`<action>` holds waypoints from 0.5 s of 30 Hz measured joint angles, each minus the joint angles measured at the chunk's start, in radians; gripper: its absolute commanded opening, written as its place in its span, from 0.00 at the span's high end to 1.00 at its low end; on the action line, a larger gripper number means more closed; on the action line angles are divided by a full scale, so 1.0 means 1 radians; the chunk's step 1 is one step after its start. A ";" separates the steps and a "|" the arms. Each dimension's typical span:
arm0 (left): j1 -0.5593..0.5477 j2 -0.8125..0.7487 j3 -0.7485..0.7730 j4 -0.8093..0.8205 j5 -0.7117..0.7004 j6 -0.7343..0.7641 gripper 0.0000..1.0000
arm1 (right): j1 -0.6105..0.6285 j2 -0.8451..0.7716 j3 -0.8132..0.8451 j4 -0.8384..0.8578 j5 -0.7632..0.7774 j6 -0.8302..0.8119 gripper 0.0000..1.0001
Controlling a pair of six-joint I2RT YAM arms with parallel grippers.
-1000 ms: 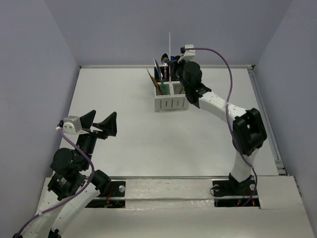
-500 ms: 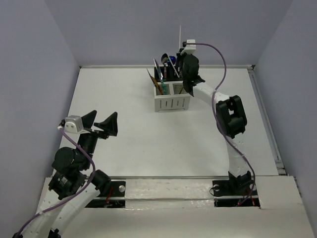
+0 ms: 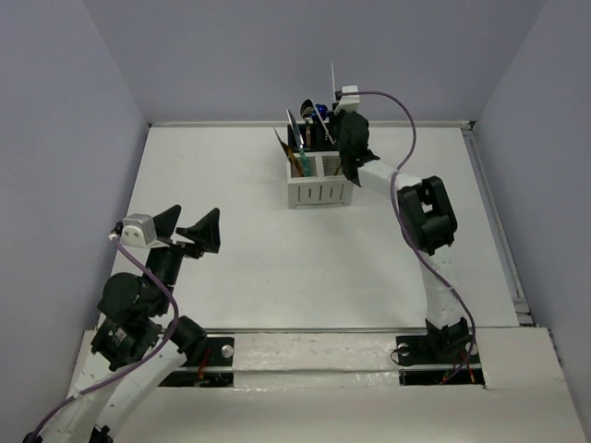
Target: Sort the eating utensils into containers
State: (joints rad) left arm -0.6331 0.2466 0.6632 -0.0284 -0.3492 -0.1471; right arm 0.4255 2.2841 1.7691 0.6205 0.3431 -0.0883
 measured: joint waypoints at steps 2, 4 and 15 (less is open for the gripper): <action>0.000 0.000 0.000 0.000 0.000 0.000 0.01 | 0.000 -0.003 -0.030 0.020 -0.011 -0.012 1.00; 0.000 0.000 0.000 0.000 0.000 0.000 0.01 | 0.000 -0.017 -0.061 0.036 -0.019 -0.020 0.81; 0.000 0.000 0.000 0.000 0.000 0.000 0.01 | 0.000 -0.093 -0.102 0.034 -0.108 -0.010 0.49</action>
State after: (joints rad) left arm -0.6331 0.2466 0.6632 -0.0284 -0.3496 -0.1471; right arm 0.4255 2.1906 1.6672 0.6540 0.2352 -0.0986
